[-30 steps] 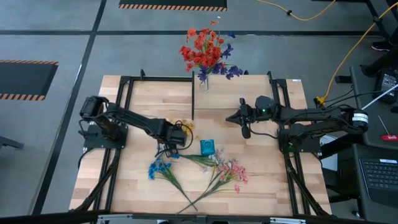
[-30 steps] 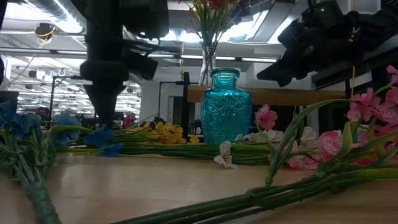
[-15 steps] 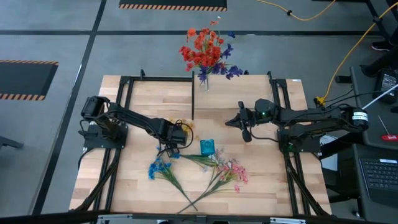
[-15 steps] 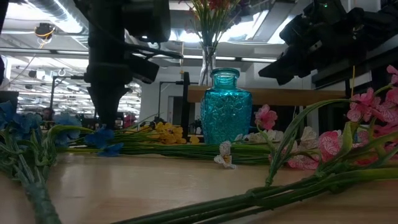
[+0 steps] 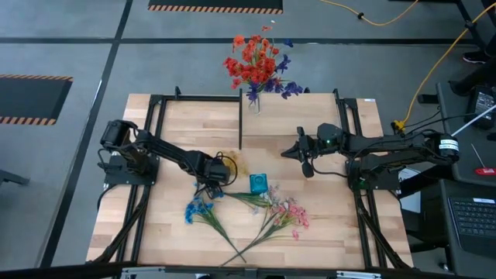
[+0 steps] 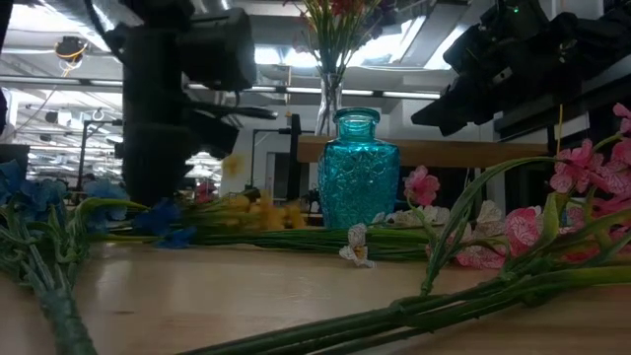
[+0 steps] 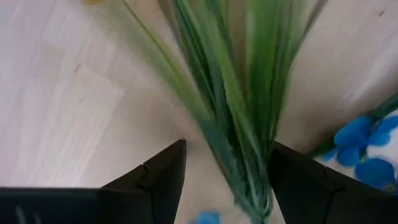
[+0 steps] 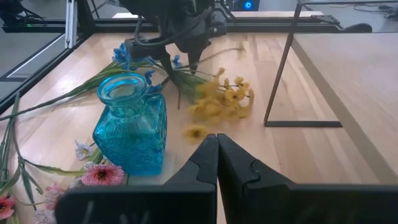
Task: Pick and place flowers into a vace then onto a shelf
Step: Put the yellow flowers into the blue vase
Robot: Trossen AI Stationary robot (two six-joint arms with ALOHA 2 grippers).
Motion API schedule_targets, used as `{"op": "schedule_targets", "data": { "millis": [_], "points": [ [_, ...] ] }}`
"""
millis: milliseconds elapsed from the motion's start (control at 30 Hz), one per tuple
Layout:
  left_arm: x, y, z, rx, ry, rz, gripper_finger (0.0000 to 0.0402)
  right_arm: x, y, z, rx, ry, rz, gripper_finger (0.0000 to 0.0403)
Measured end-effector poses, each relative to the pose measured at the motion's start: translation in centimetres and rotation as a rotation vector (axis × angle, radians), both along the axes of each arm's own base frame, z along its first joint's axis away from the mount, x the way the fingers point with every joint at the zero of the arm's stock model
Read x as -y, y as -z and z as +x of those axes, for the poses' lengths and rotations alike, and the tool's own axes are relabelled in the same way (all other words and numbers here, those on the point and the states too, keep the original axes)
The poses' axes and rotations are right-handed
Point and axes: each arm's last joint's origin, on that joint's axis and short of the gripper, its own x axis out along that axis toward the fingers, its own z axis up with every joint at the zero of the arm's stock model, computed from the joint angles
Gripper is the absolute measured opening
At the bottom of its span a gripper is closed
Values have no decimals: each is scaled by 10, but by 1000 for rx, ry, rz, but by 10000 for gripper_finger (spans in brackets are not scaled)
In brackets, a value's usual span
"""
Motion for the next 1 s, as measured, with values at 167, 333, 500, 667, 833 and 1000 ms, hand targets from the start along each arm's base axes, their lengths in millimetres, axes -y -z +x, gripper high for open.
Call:
{"op": "schedule_targets", "data": {
  "millis": [167, 333, 500, 667, 833, 1000],
  "points": [
    [-2, 8, -6, 16, -6, 4, 210, 0, 0, 0, -2, 0, 1, 3],
    [-2, 9, -7, 14, -9, 14, 188, 0, 0, 0, -1, 0, 0, 3],
    [-3, 2, -9, 38, -4, 35, 123, 0, 0, 0, 1, 0, 0, 3],
    [-7, -8, -15, 52, -45, 106, 51, 0, 0, 0, -1, 0, 0, 3],
    [-14, -20, -24, 47, -134, 170, 11, 0, 3, 1, -15, 0, 4, 3],
    [-17, -33, -29, 88, -154, 175, 28, 1, 8, 5, -29, -2, -11, 3]
  ]
}}
